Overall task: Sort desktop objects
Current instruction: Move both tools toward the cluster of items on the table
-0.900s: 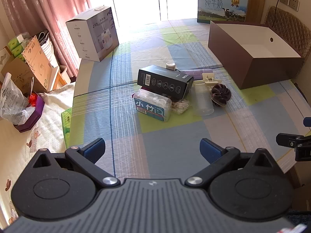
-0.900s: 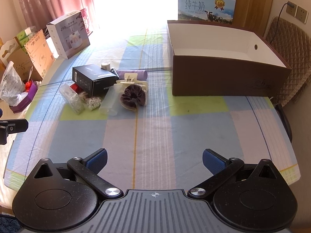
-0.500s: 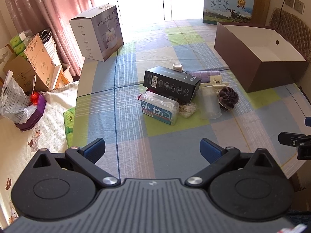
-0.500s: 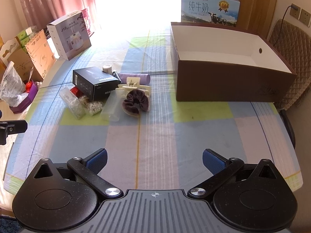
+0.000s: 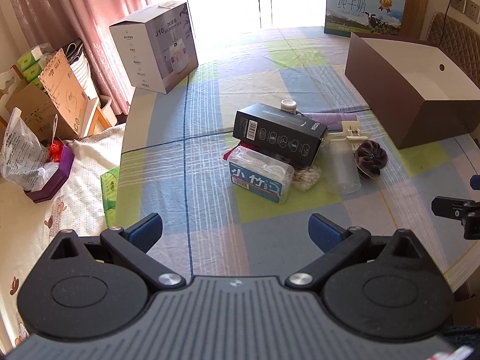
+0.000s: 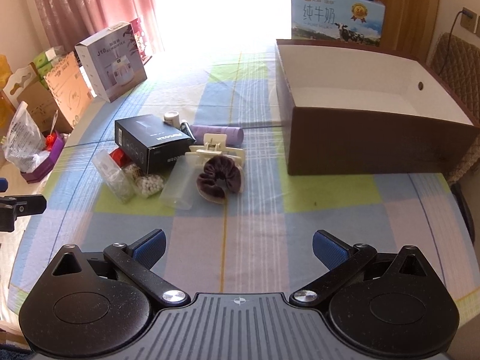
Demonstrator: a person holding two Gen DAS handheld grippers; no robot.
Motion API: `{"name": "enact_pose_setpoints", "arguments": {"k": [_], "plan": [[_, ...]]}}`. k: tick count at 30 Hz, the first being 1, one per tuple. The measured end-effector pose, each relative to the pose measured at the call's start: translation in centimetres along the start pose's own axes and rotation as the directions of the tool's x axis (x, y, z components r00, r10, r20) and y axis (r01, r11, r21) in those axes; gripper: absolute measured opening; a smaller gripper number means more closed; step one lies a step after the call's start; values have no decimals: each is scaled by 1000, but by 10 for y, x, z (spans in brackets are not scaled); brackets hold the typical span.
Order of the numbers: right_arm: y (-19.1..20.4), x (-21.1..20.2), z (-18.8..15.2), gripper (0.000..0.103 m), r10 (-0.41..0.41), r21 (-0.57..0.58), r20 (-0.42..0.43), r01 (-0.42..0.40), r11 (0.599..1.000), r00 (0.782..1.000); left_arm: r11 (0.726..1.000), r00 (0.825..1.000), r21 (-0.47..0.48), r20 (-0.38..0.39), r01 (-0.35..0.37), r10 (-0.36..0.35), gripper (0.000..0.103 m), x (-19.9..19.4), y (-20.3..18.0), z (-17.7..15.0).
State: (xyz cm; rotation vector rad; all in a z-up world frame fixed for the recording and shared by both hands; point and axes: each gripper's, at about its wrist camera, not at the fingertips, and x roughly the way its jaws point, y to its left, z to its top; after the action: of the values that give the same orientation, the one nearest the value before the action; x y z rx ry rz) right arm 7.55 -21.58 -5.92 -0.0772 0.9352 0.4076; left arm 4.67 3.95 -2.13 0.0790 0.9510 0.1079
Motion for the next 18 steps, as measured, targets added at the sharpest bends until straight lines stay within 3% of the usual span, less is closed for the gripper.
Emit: {"name": "enact_pose_setpoints", "arguments": {"k": [18], "plan": [[-2,43,24,101,30,-42,30,-28,999,999,999,999,20,12,31,-32,102,42,-4,25]]}}
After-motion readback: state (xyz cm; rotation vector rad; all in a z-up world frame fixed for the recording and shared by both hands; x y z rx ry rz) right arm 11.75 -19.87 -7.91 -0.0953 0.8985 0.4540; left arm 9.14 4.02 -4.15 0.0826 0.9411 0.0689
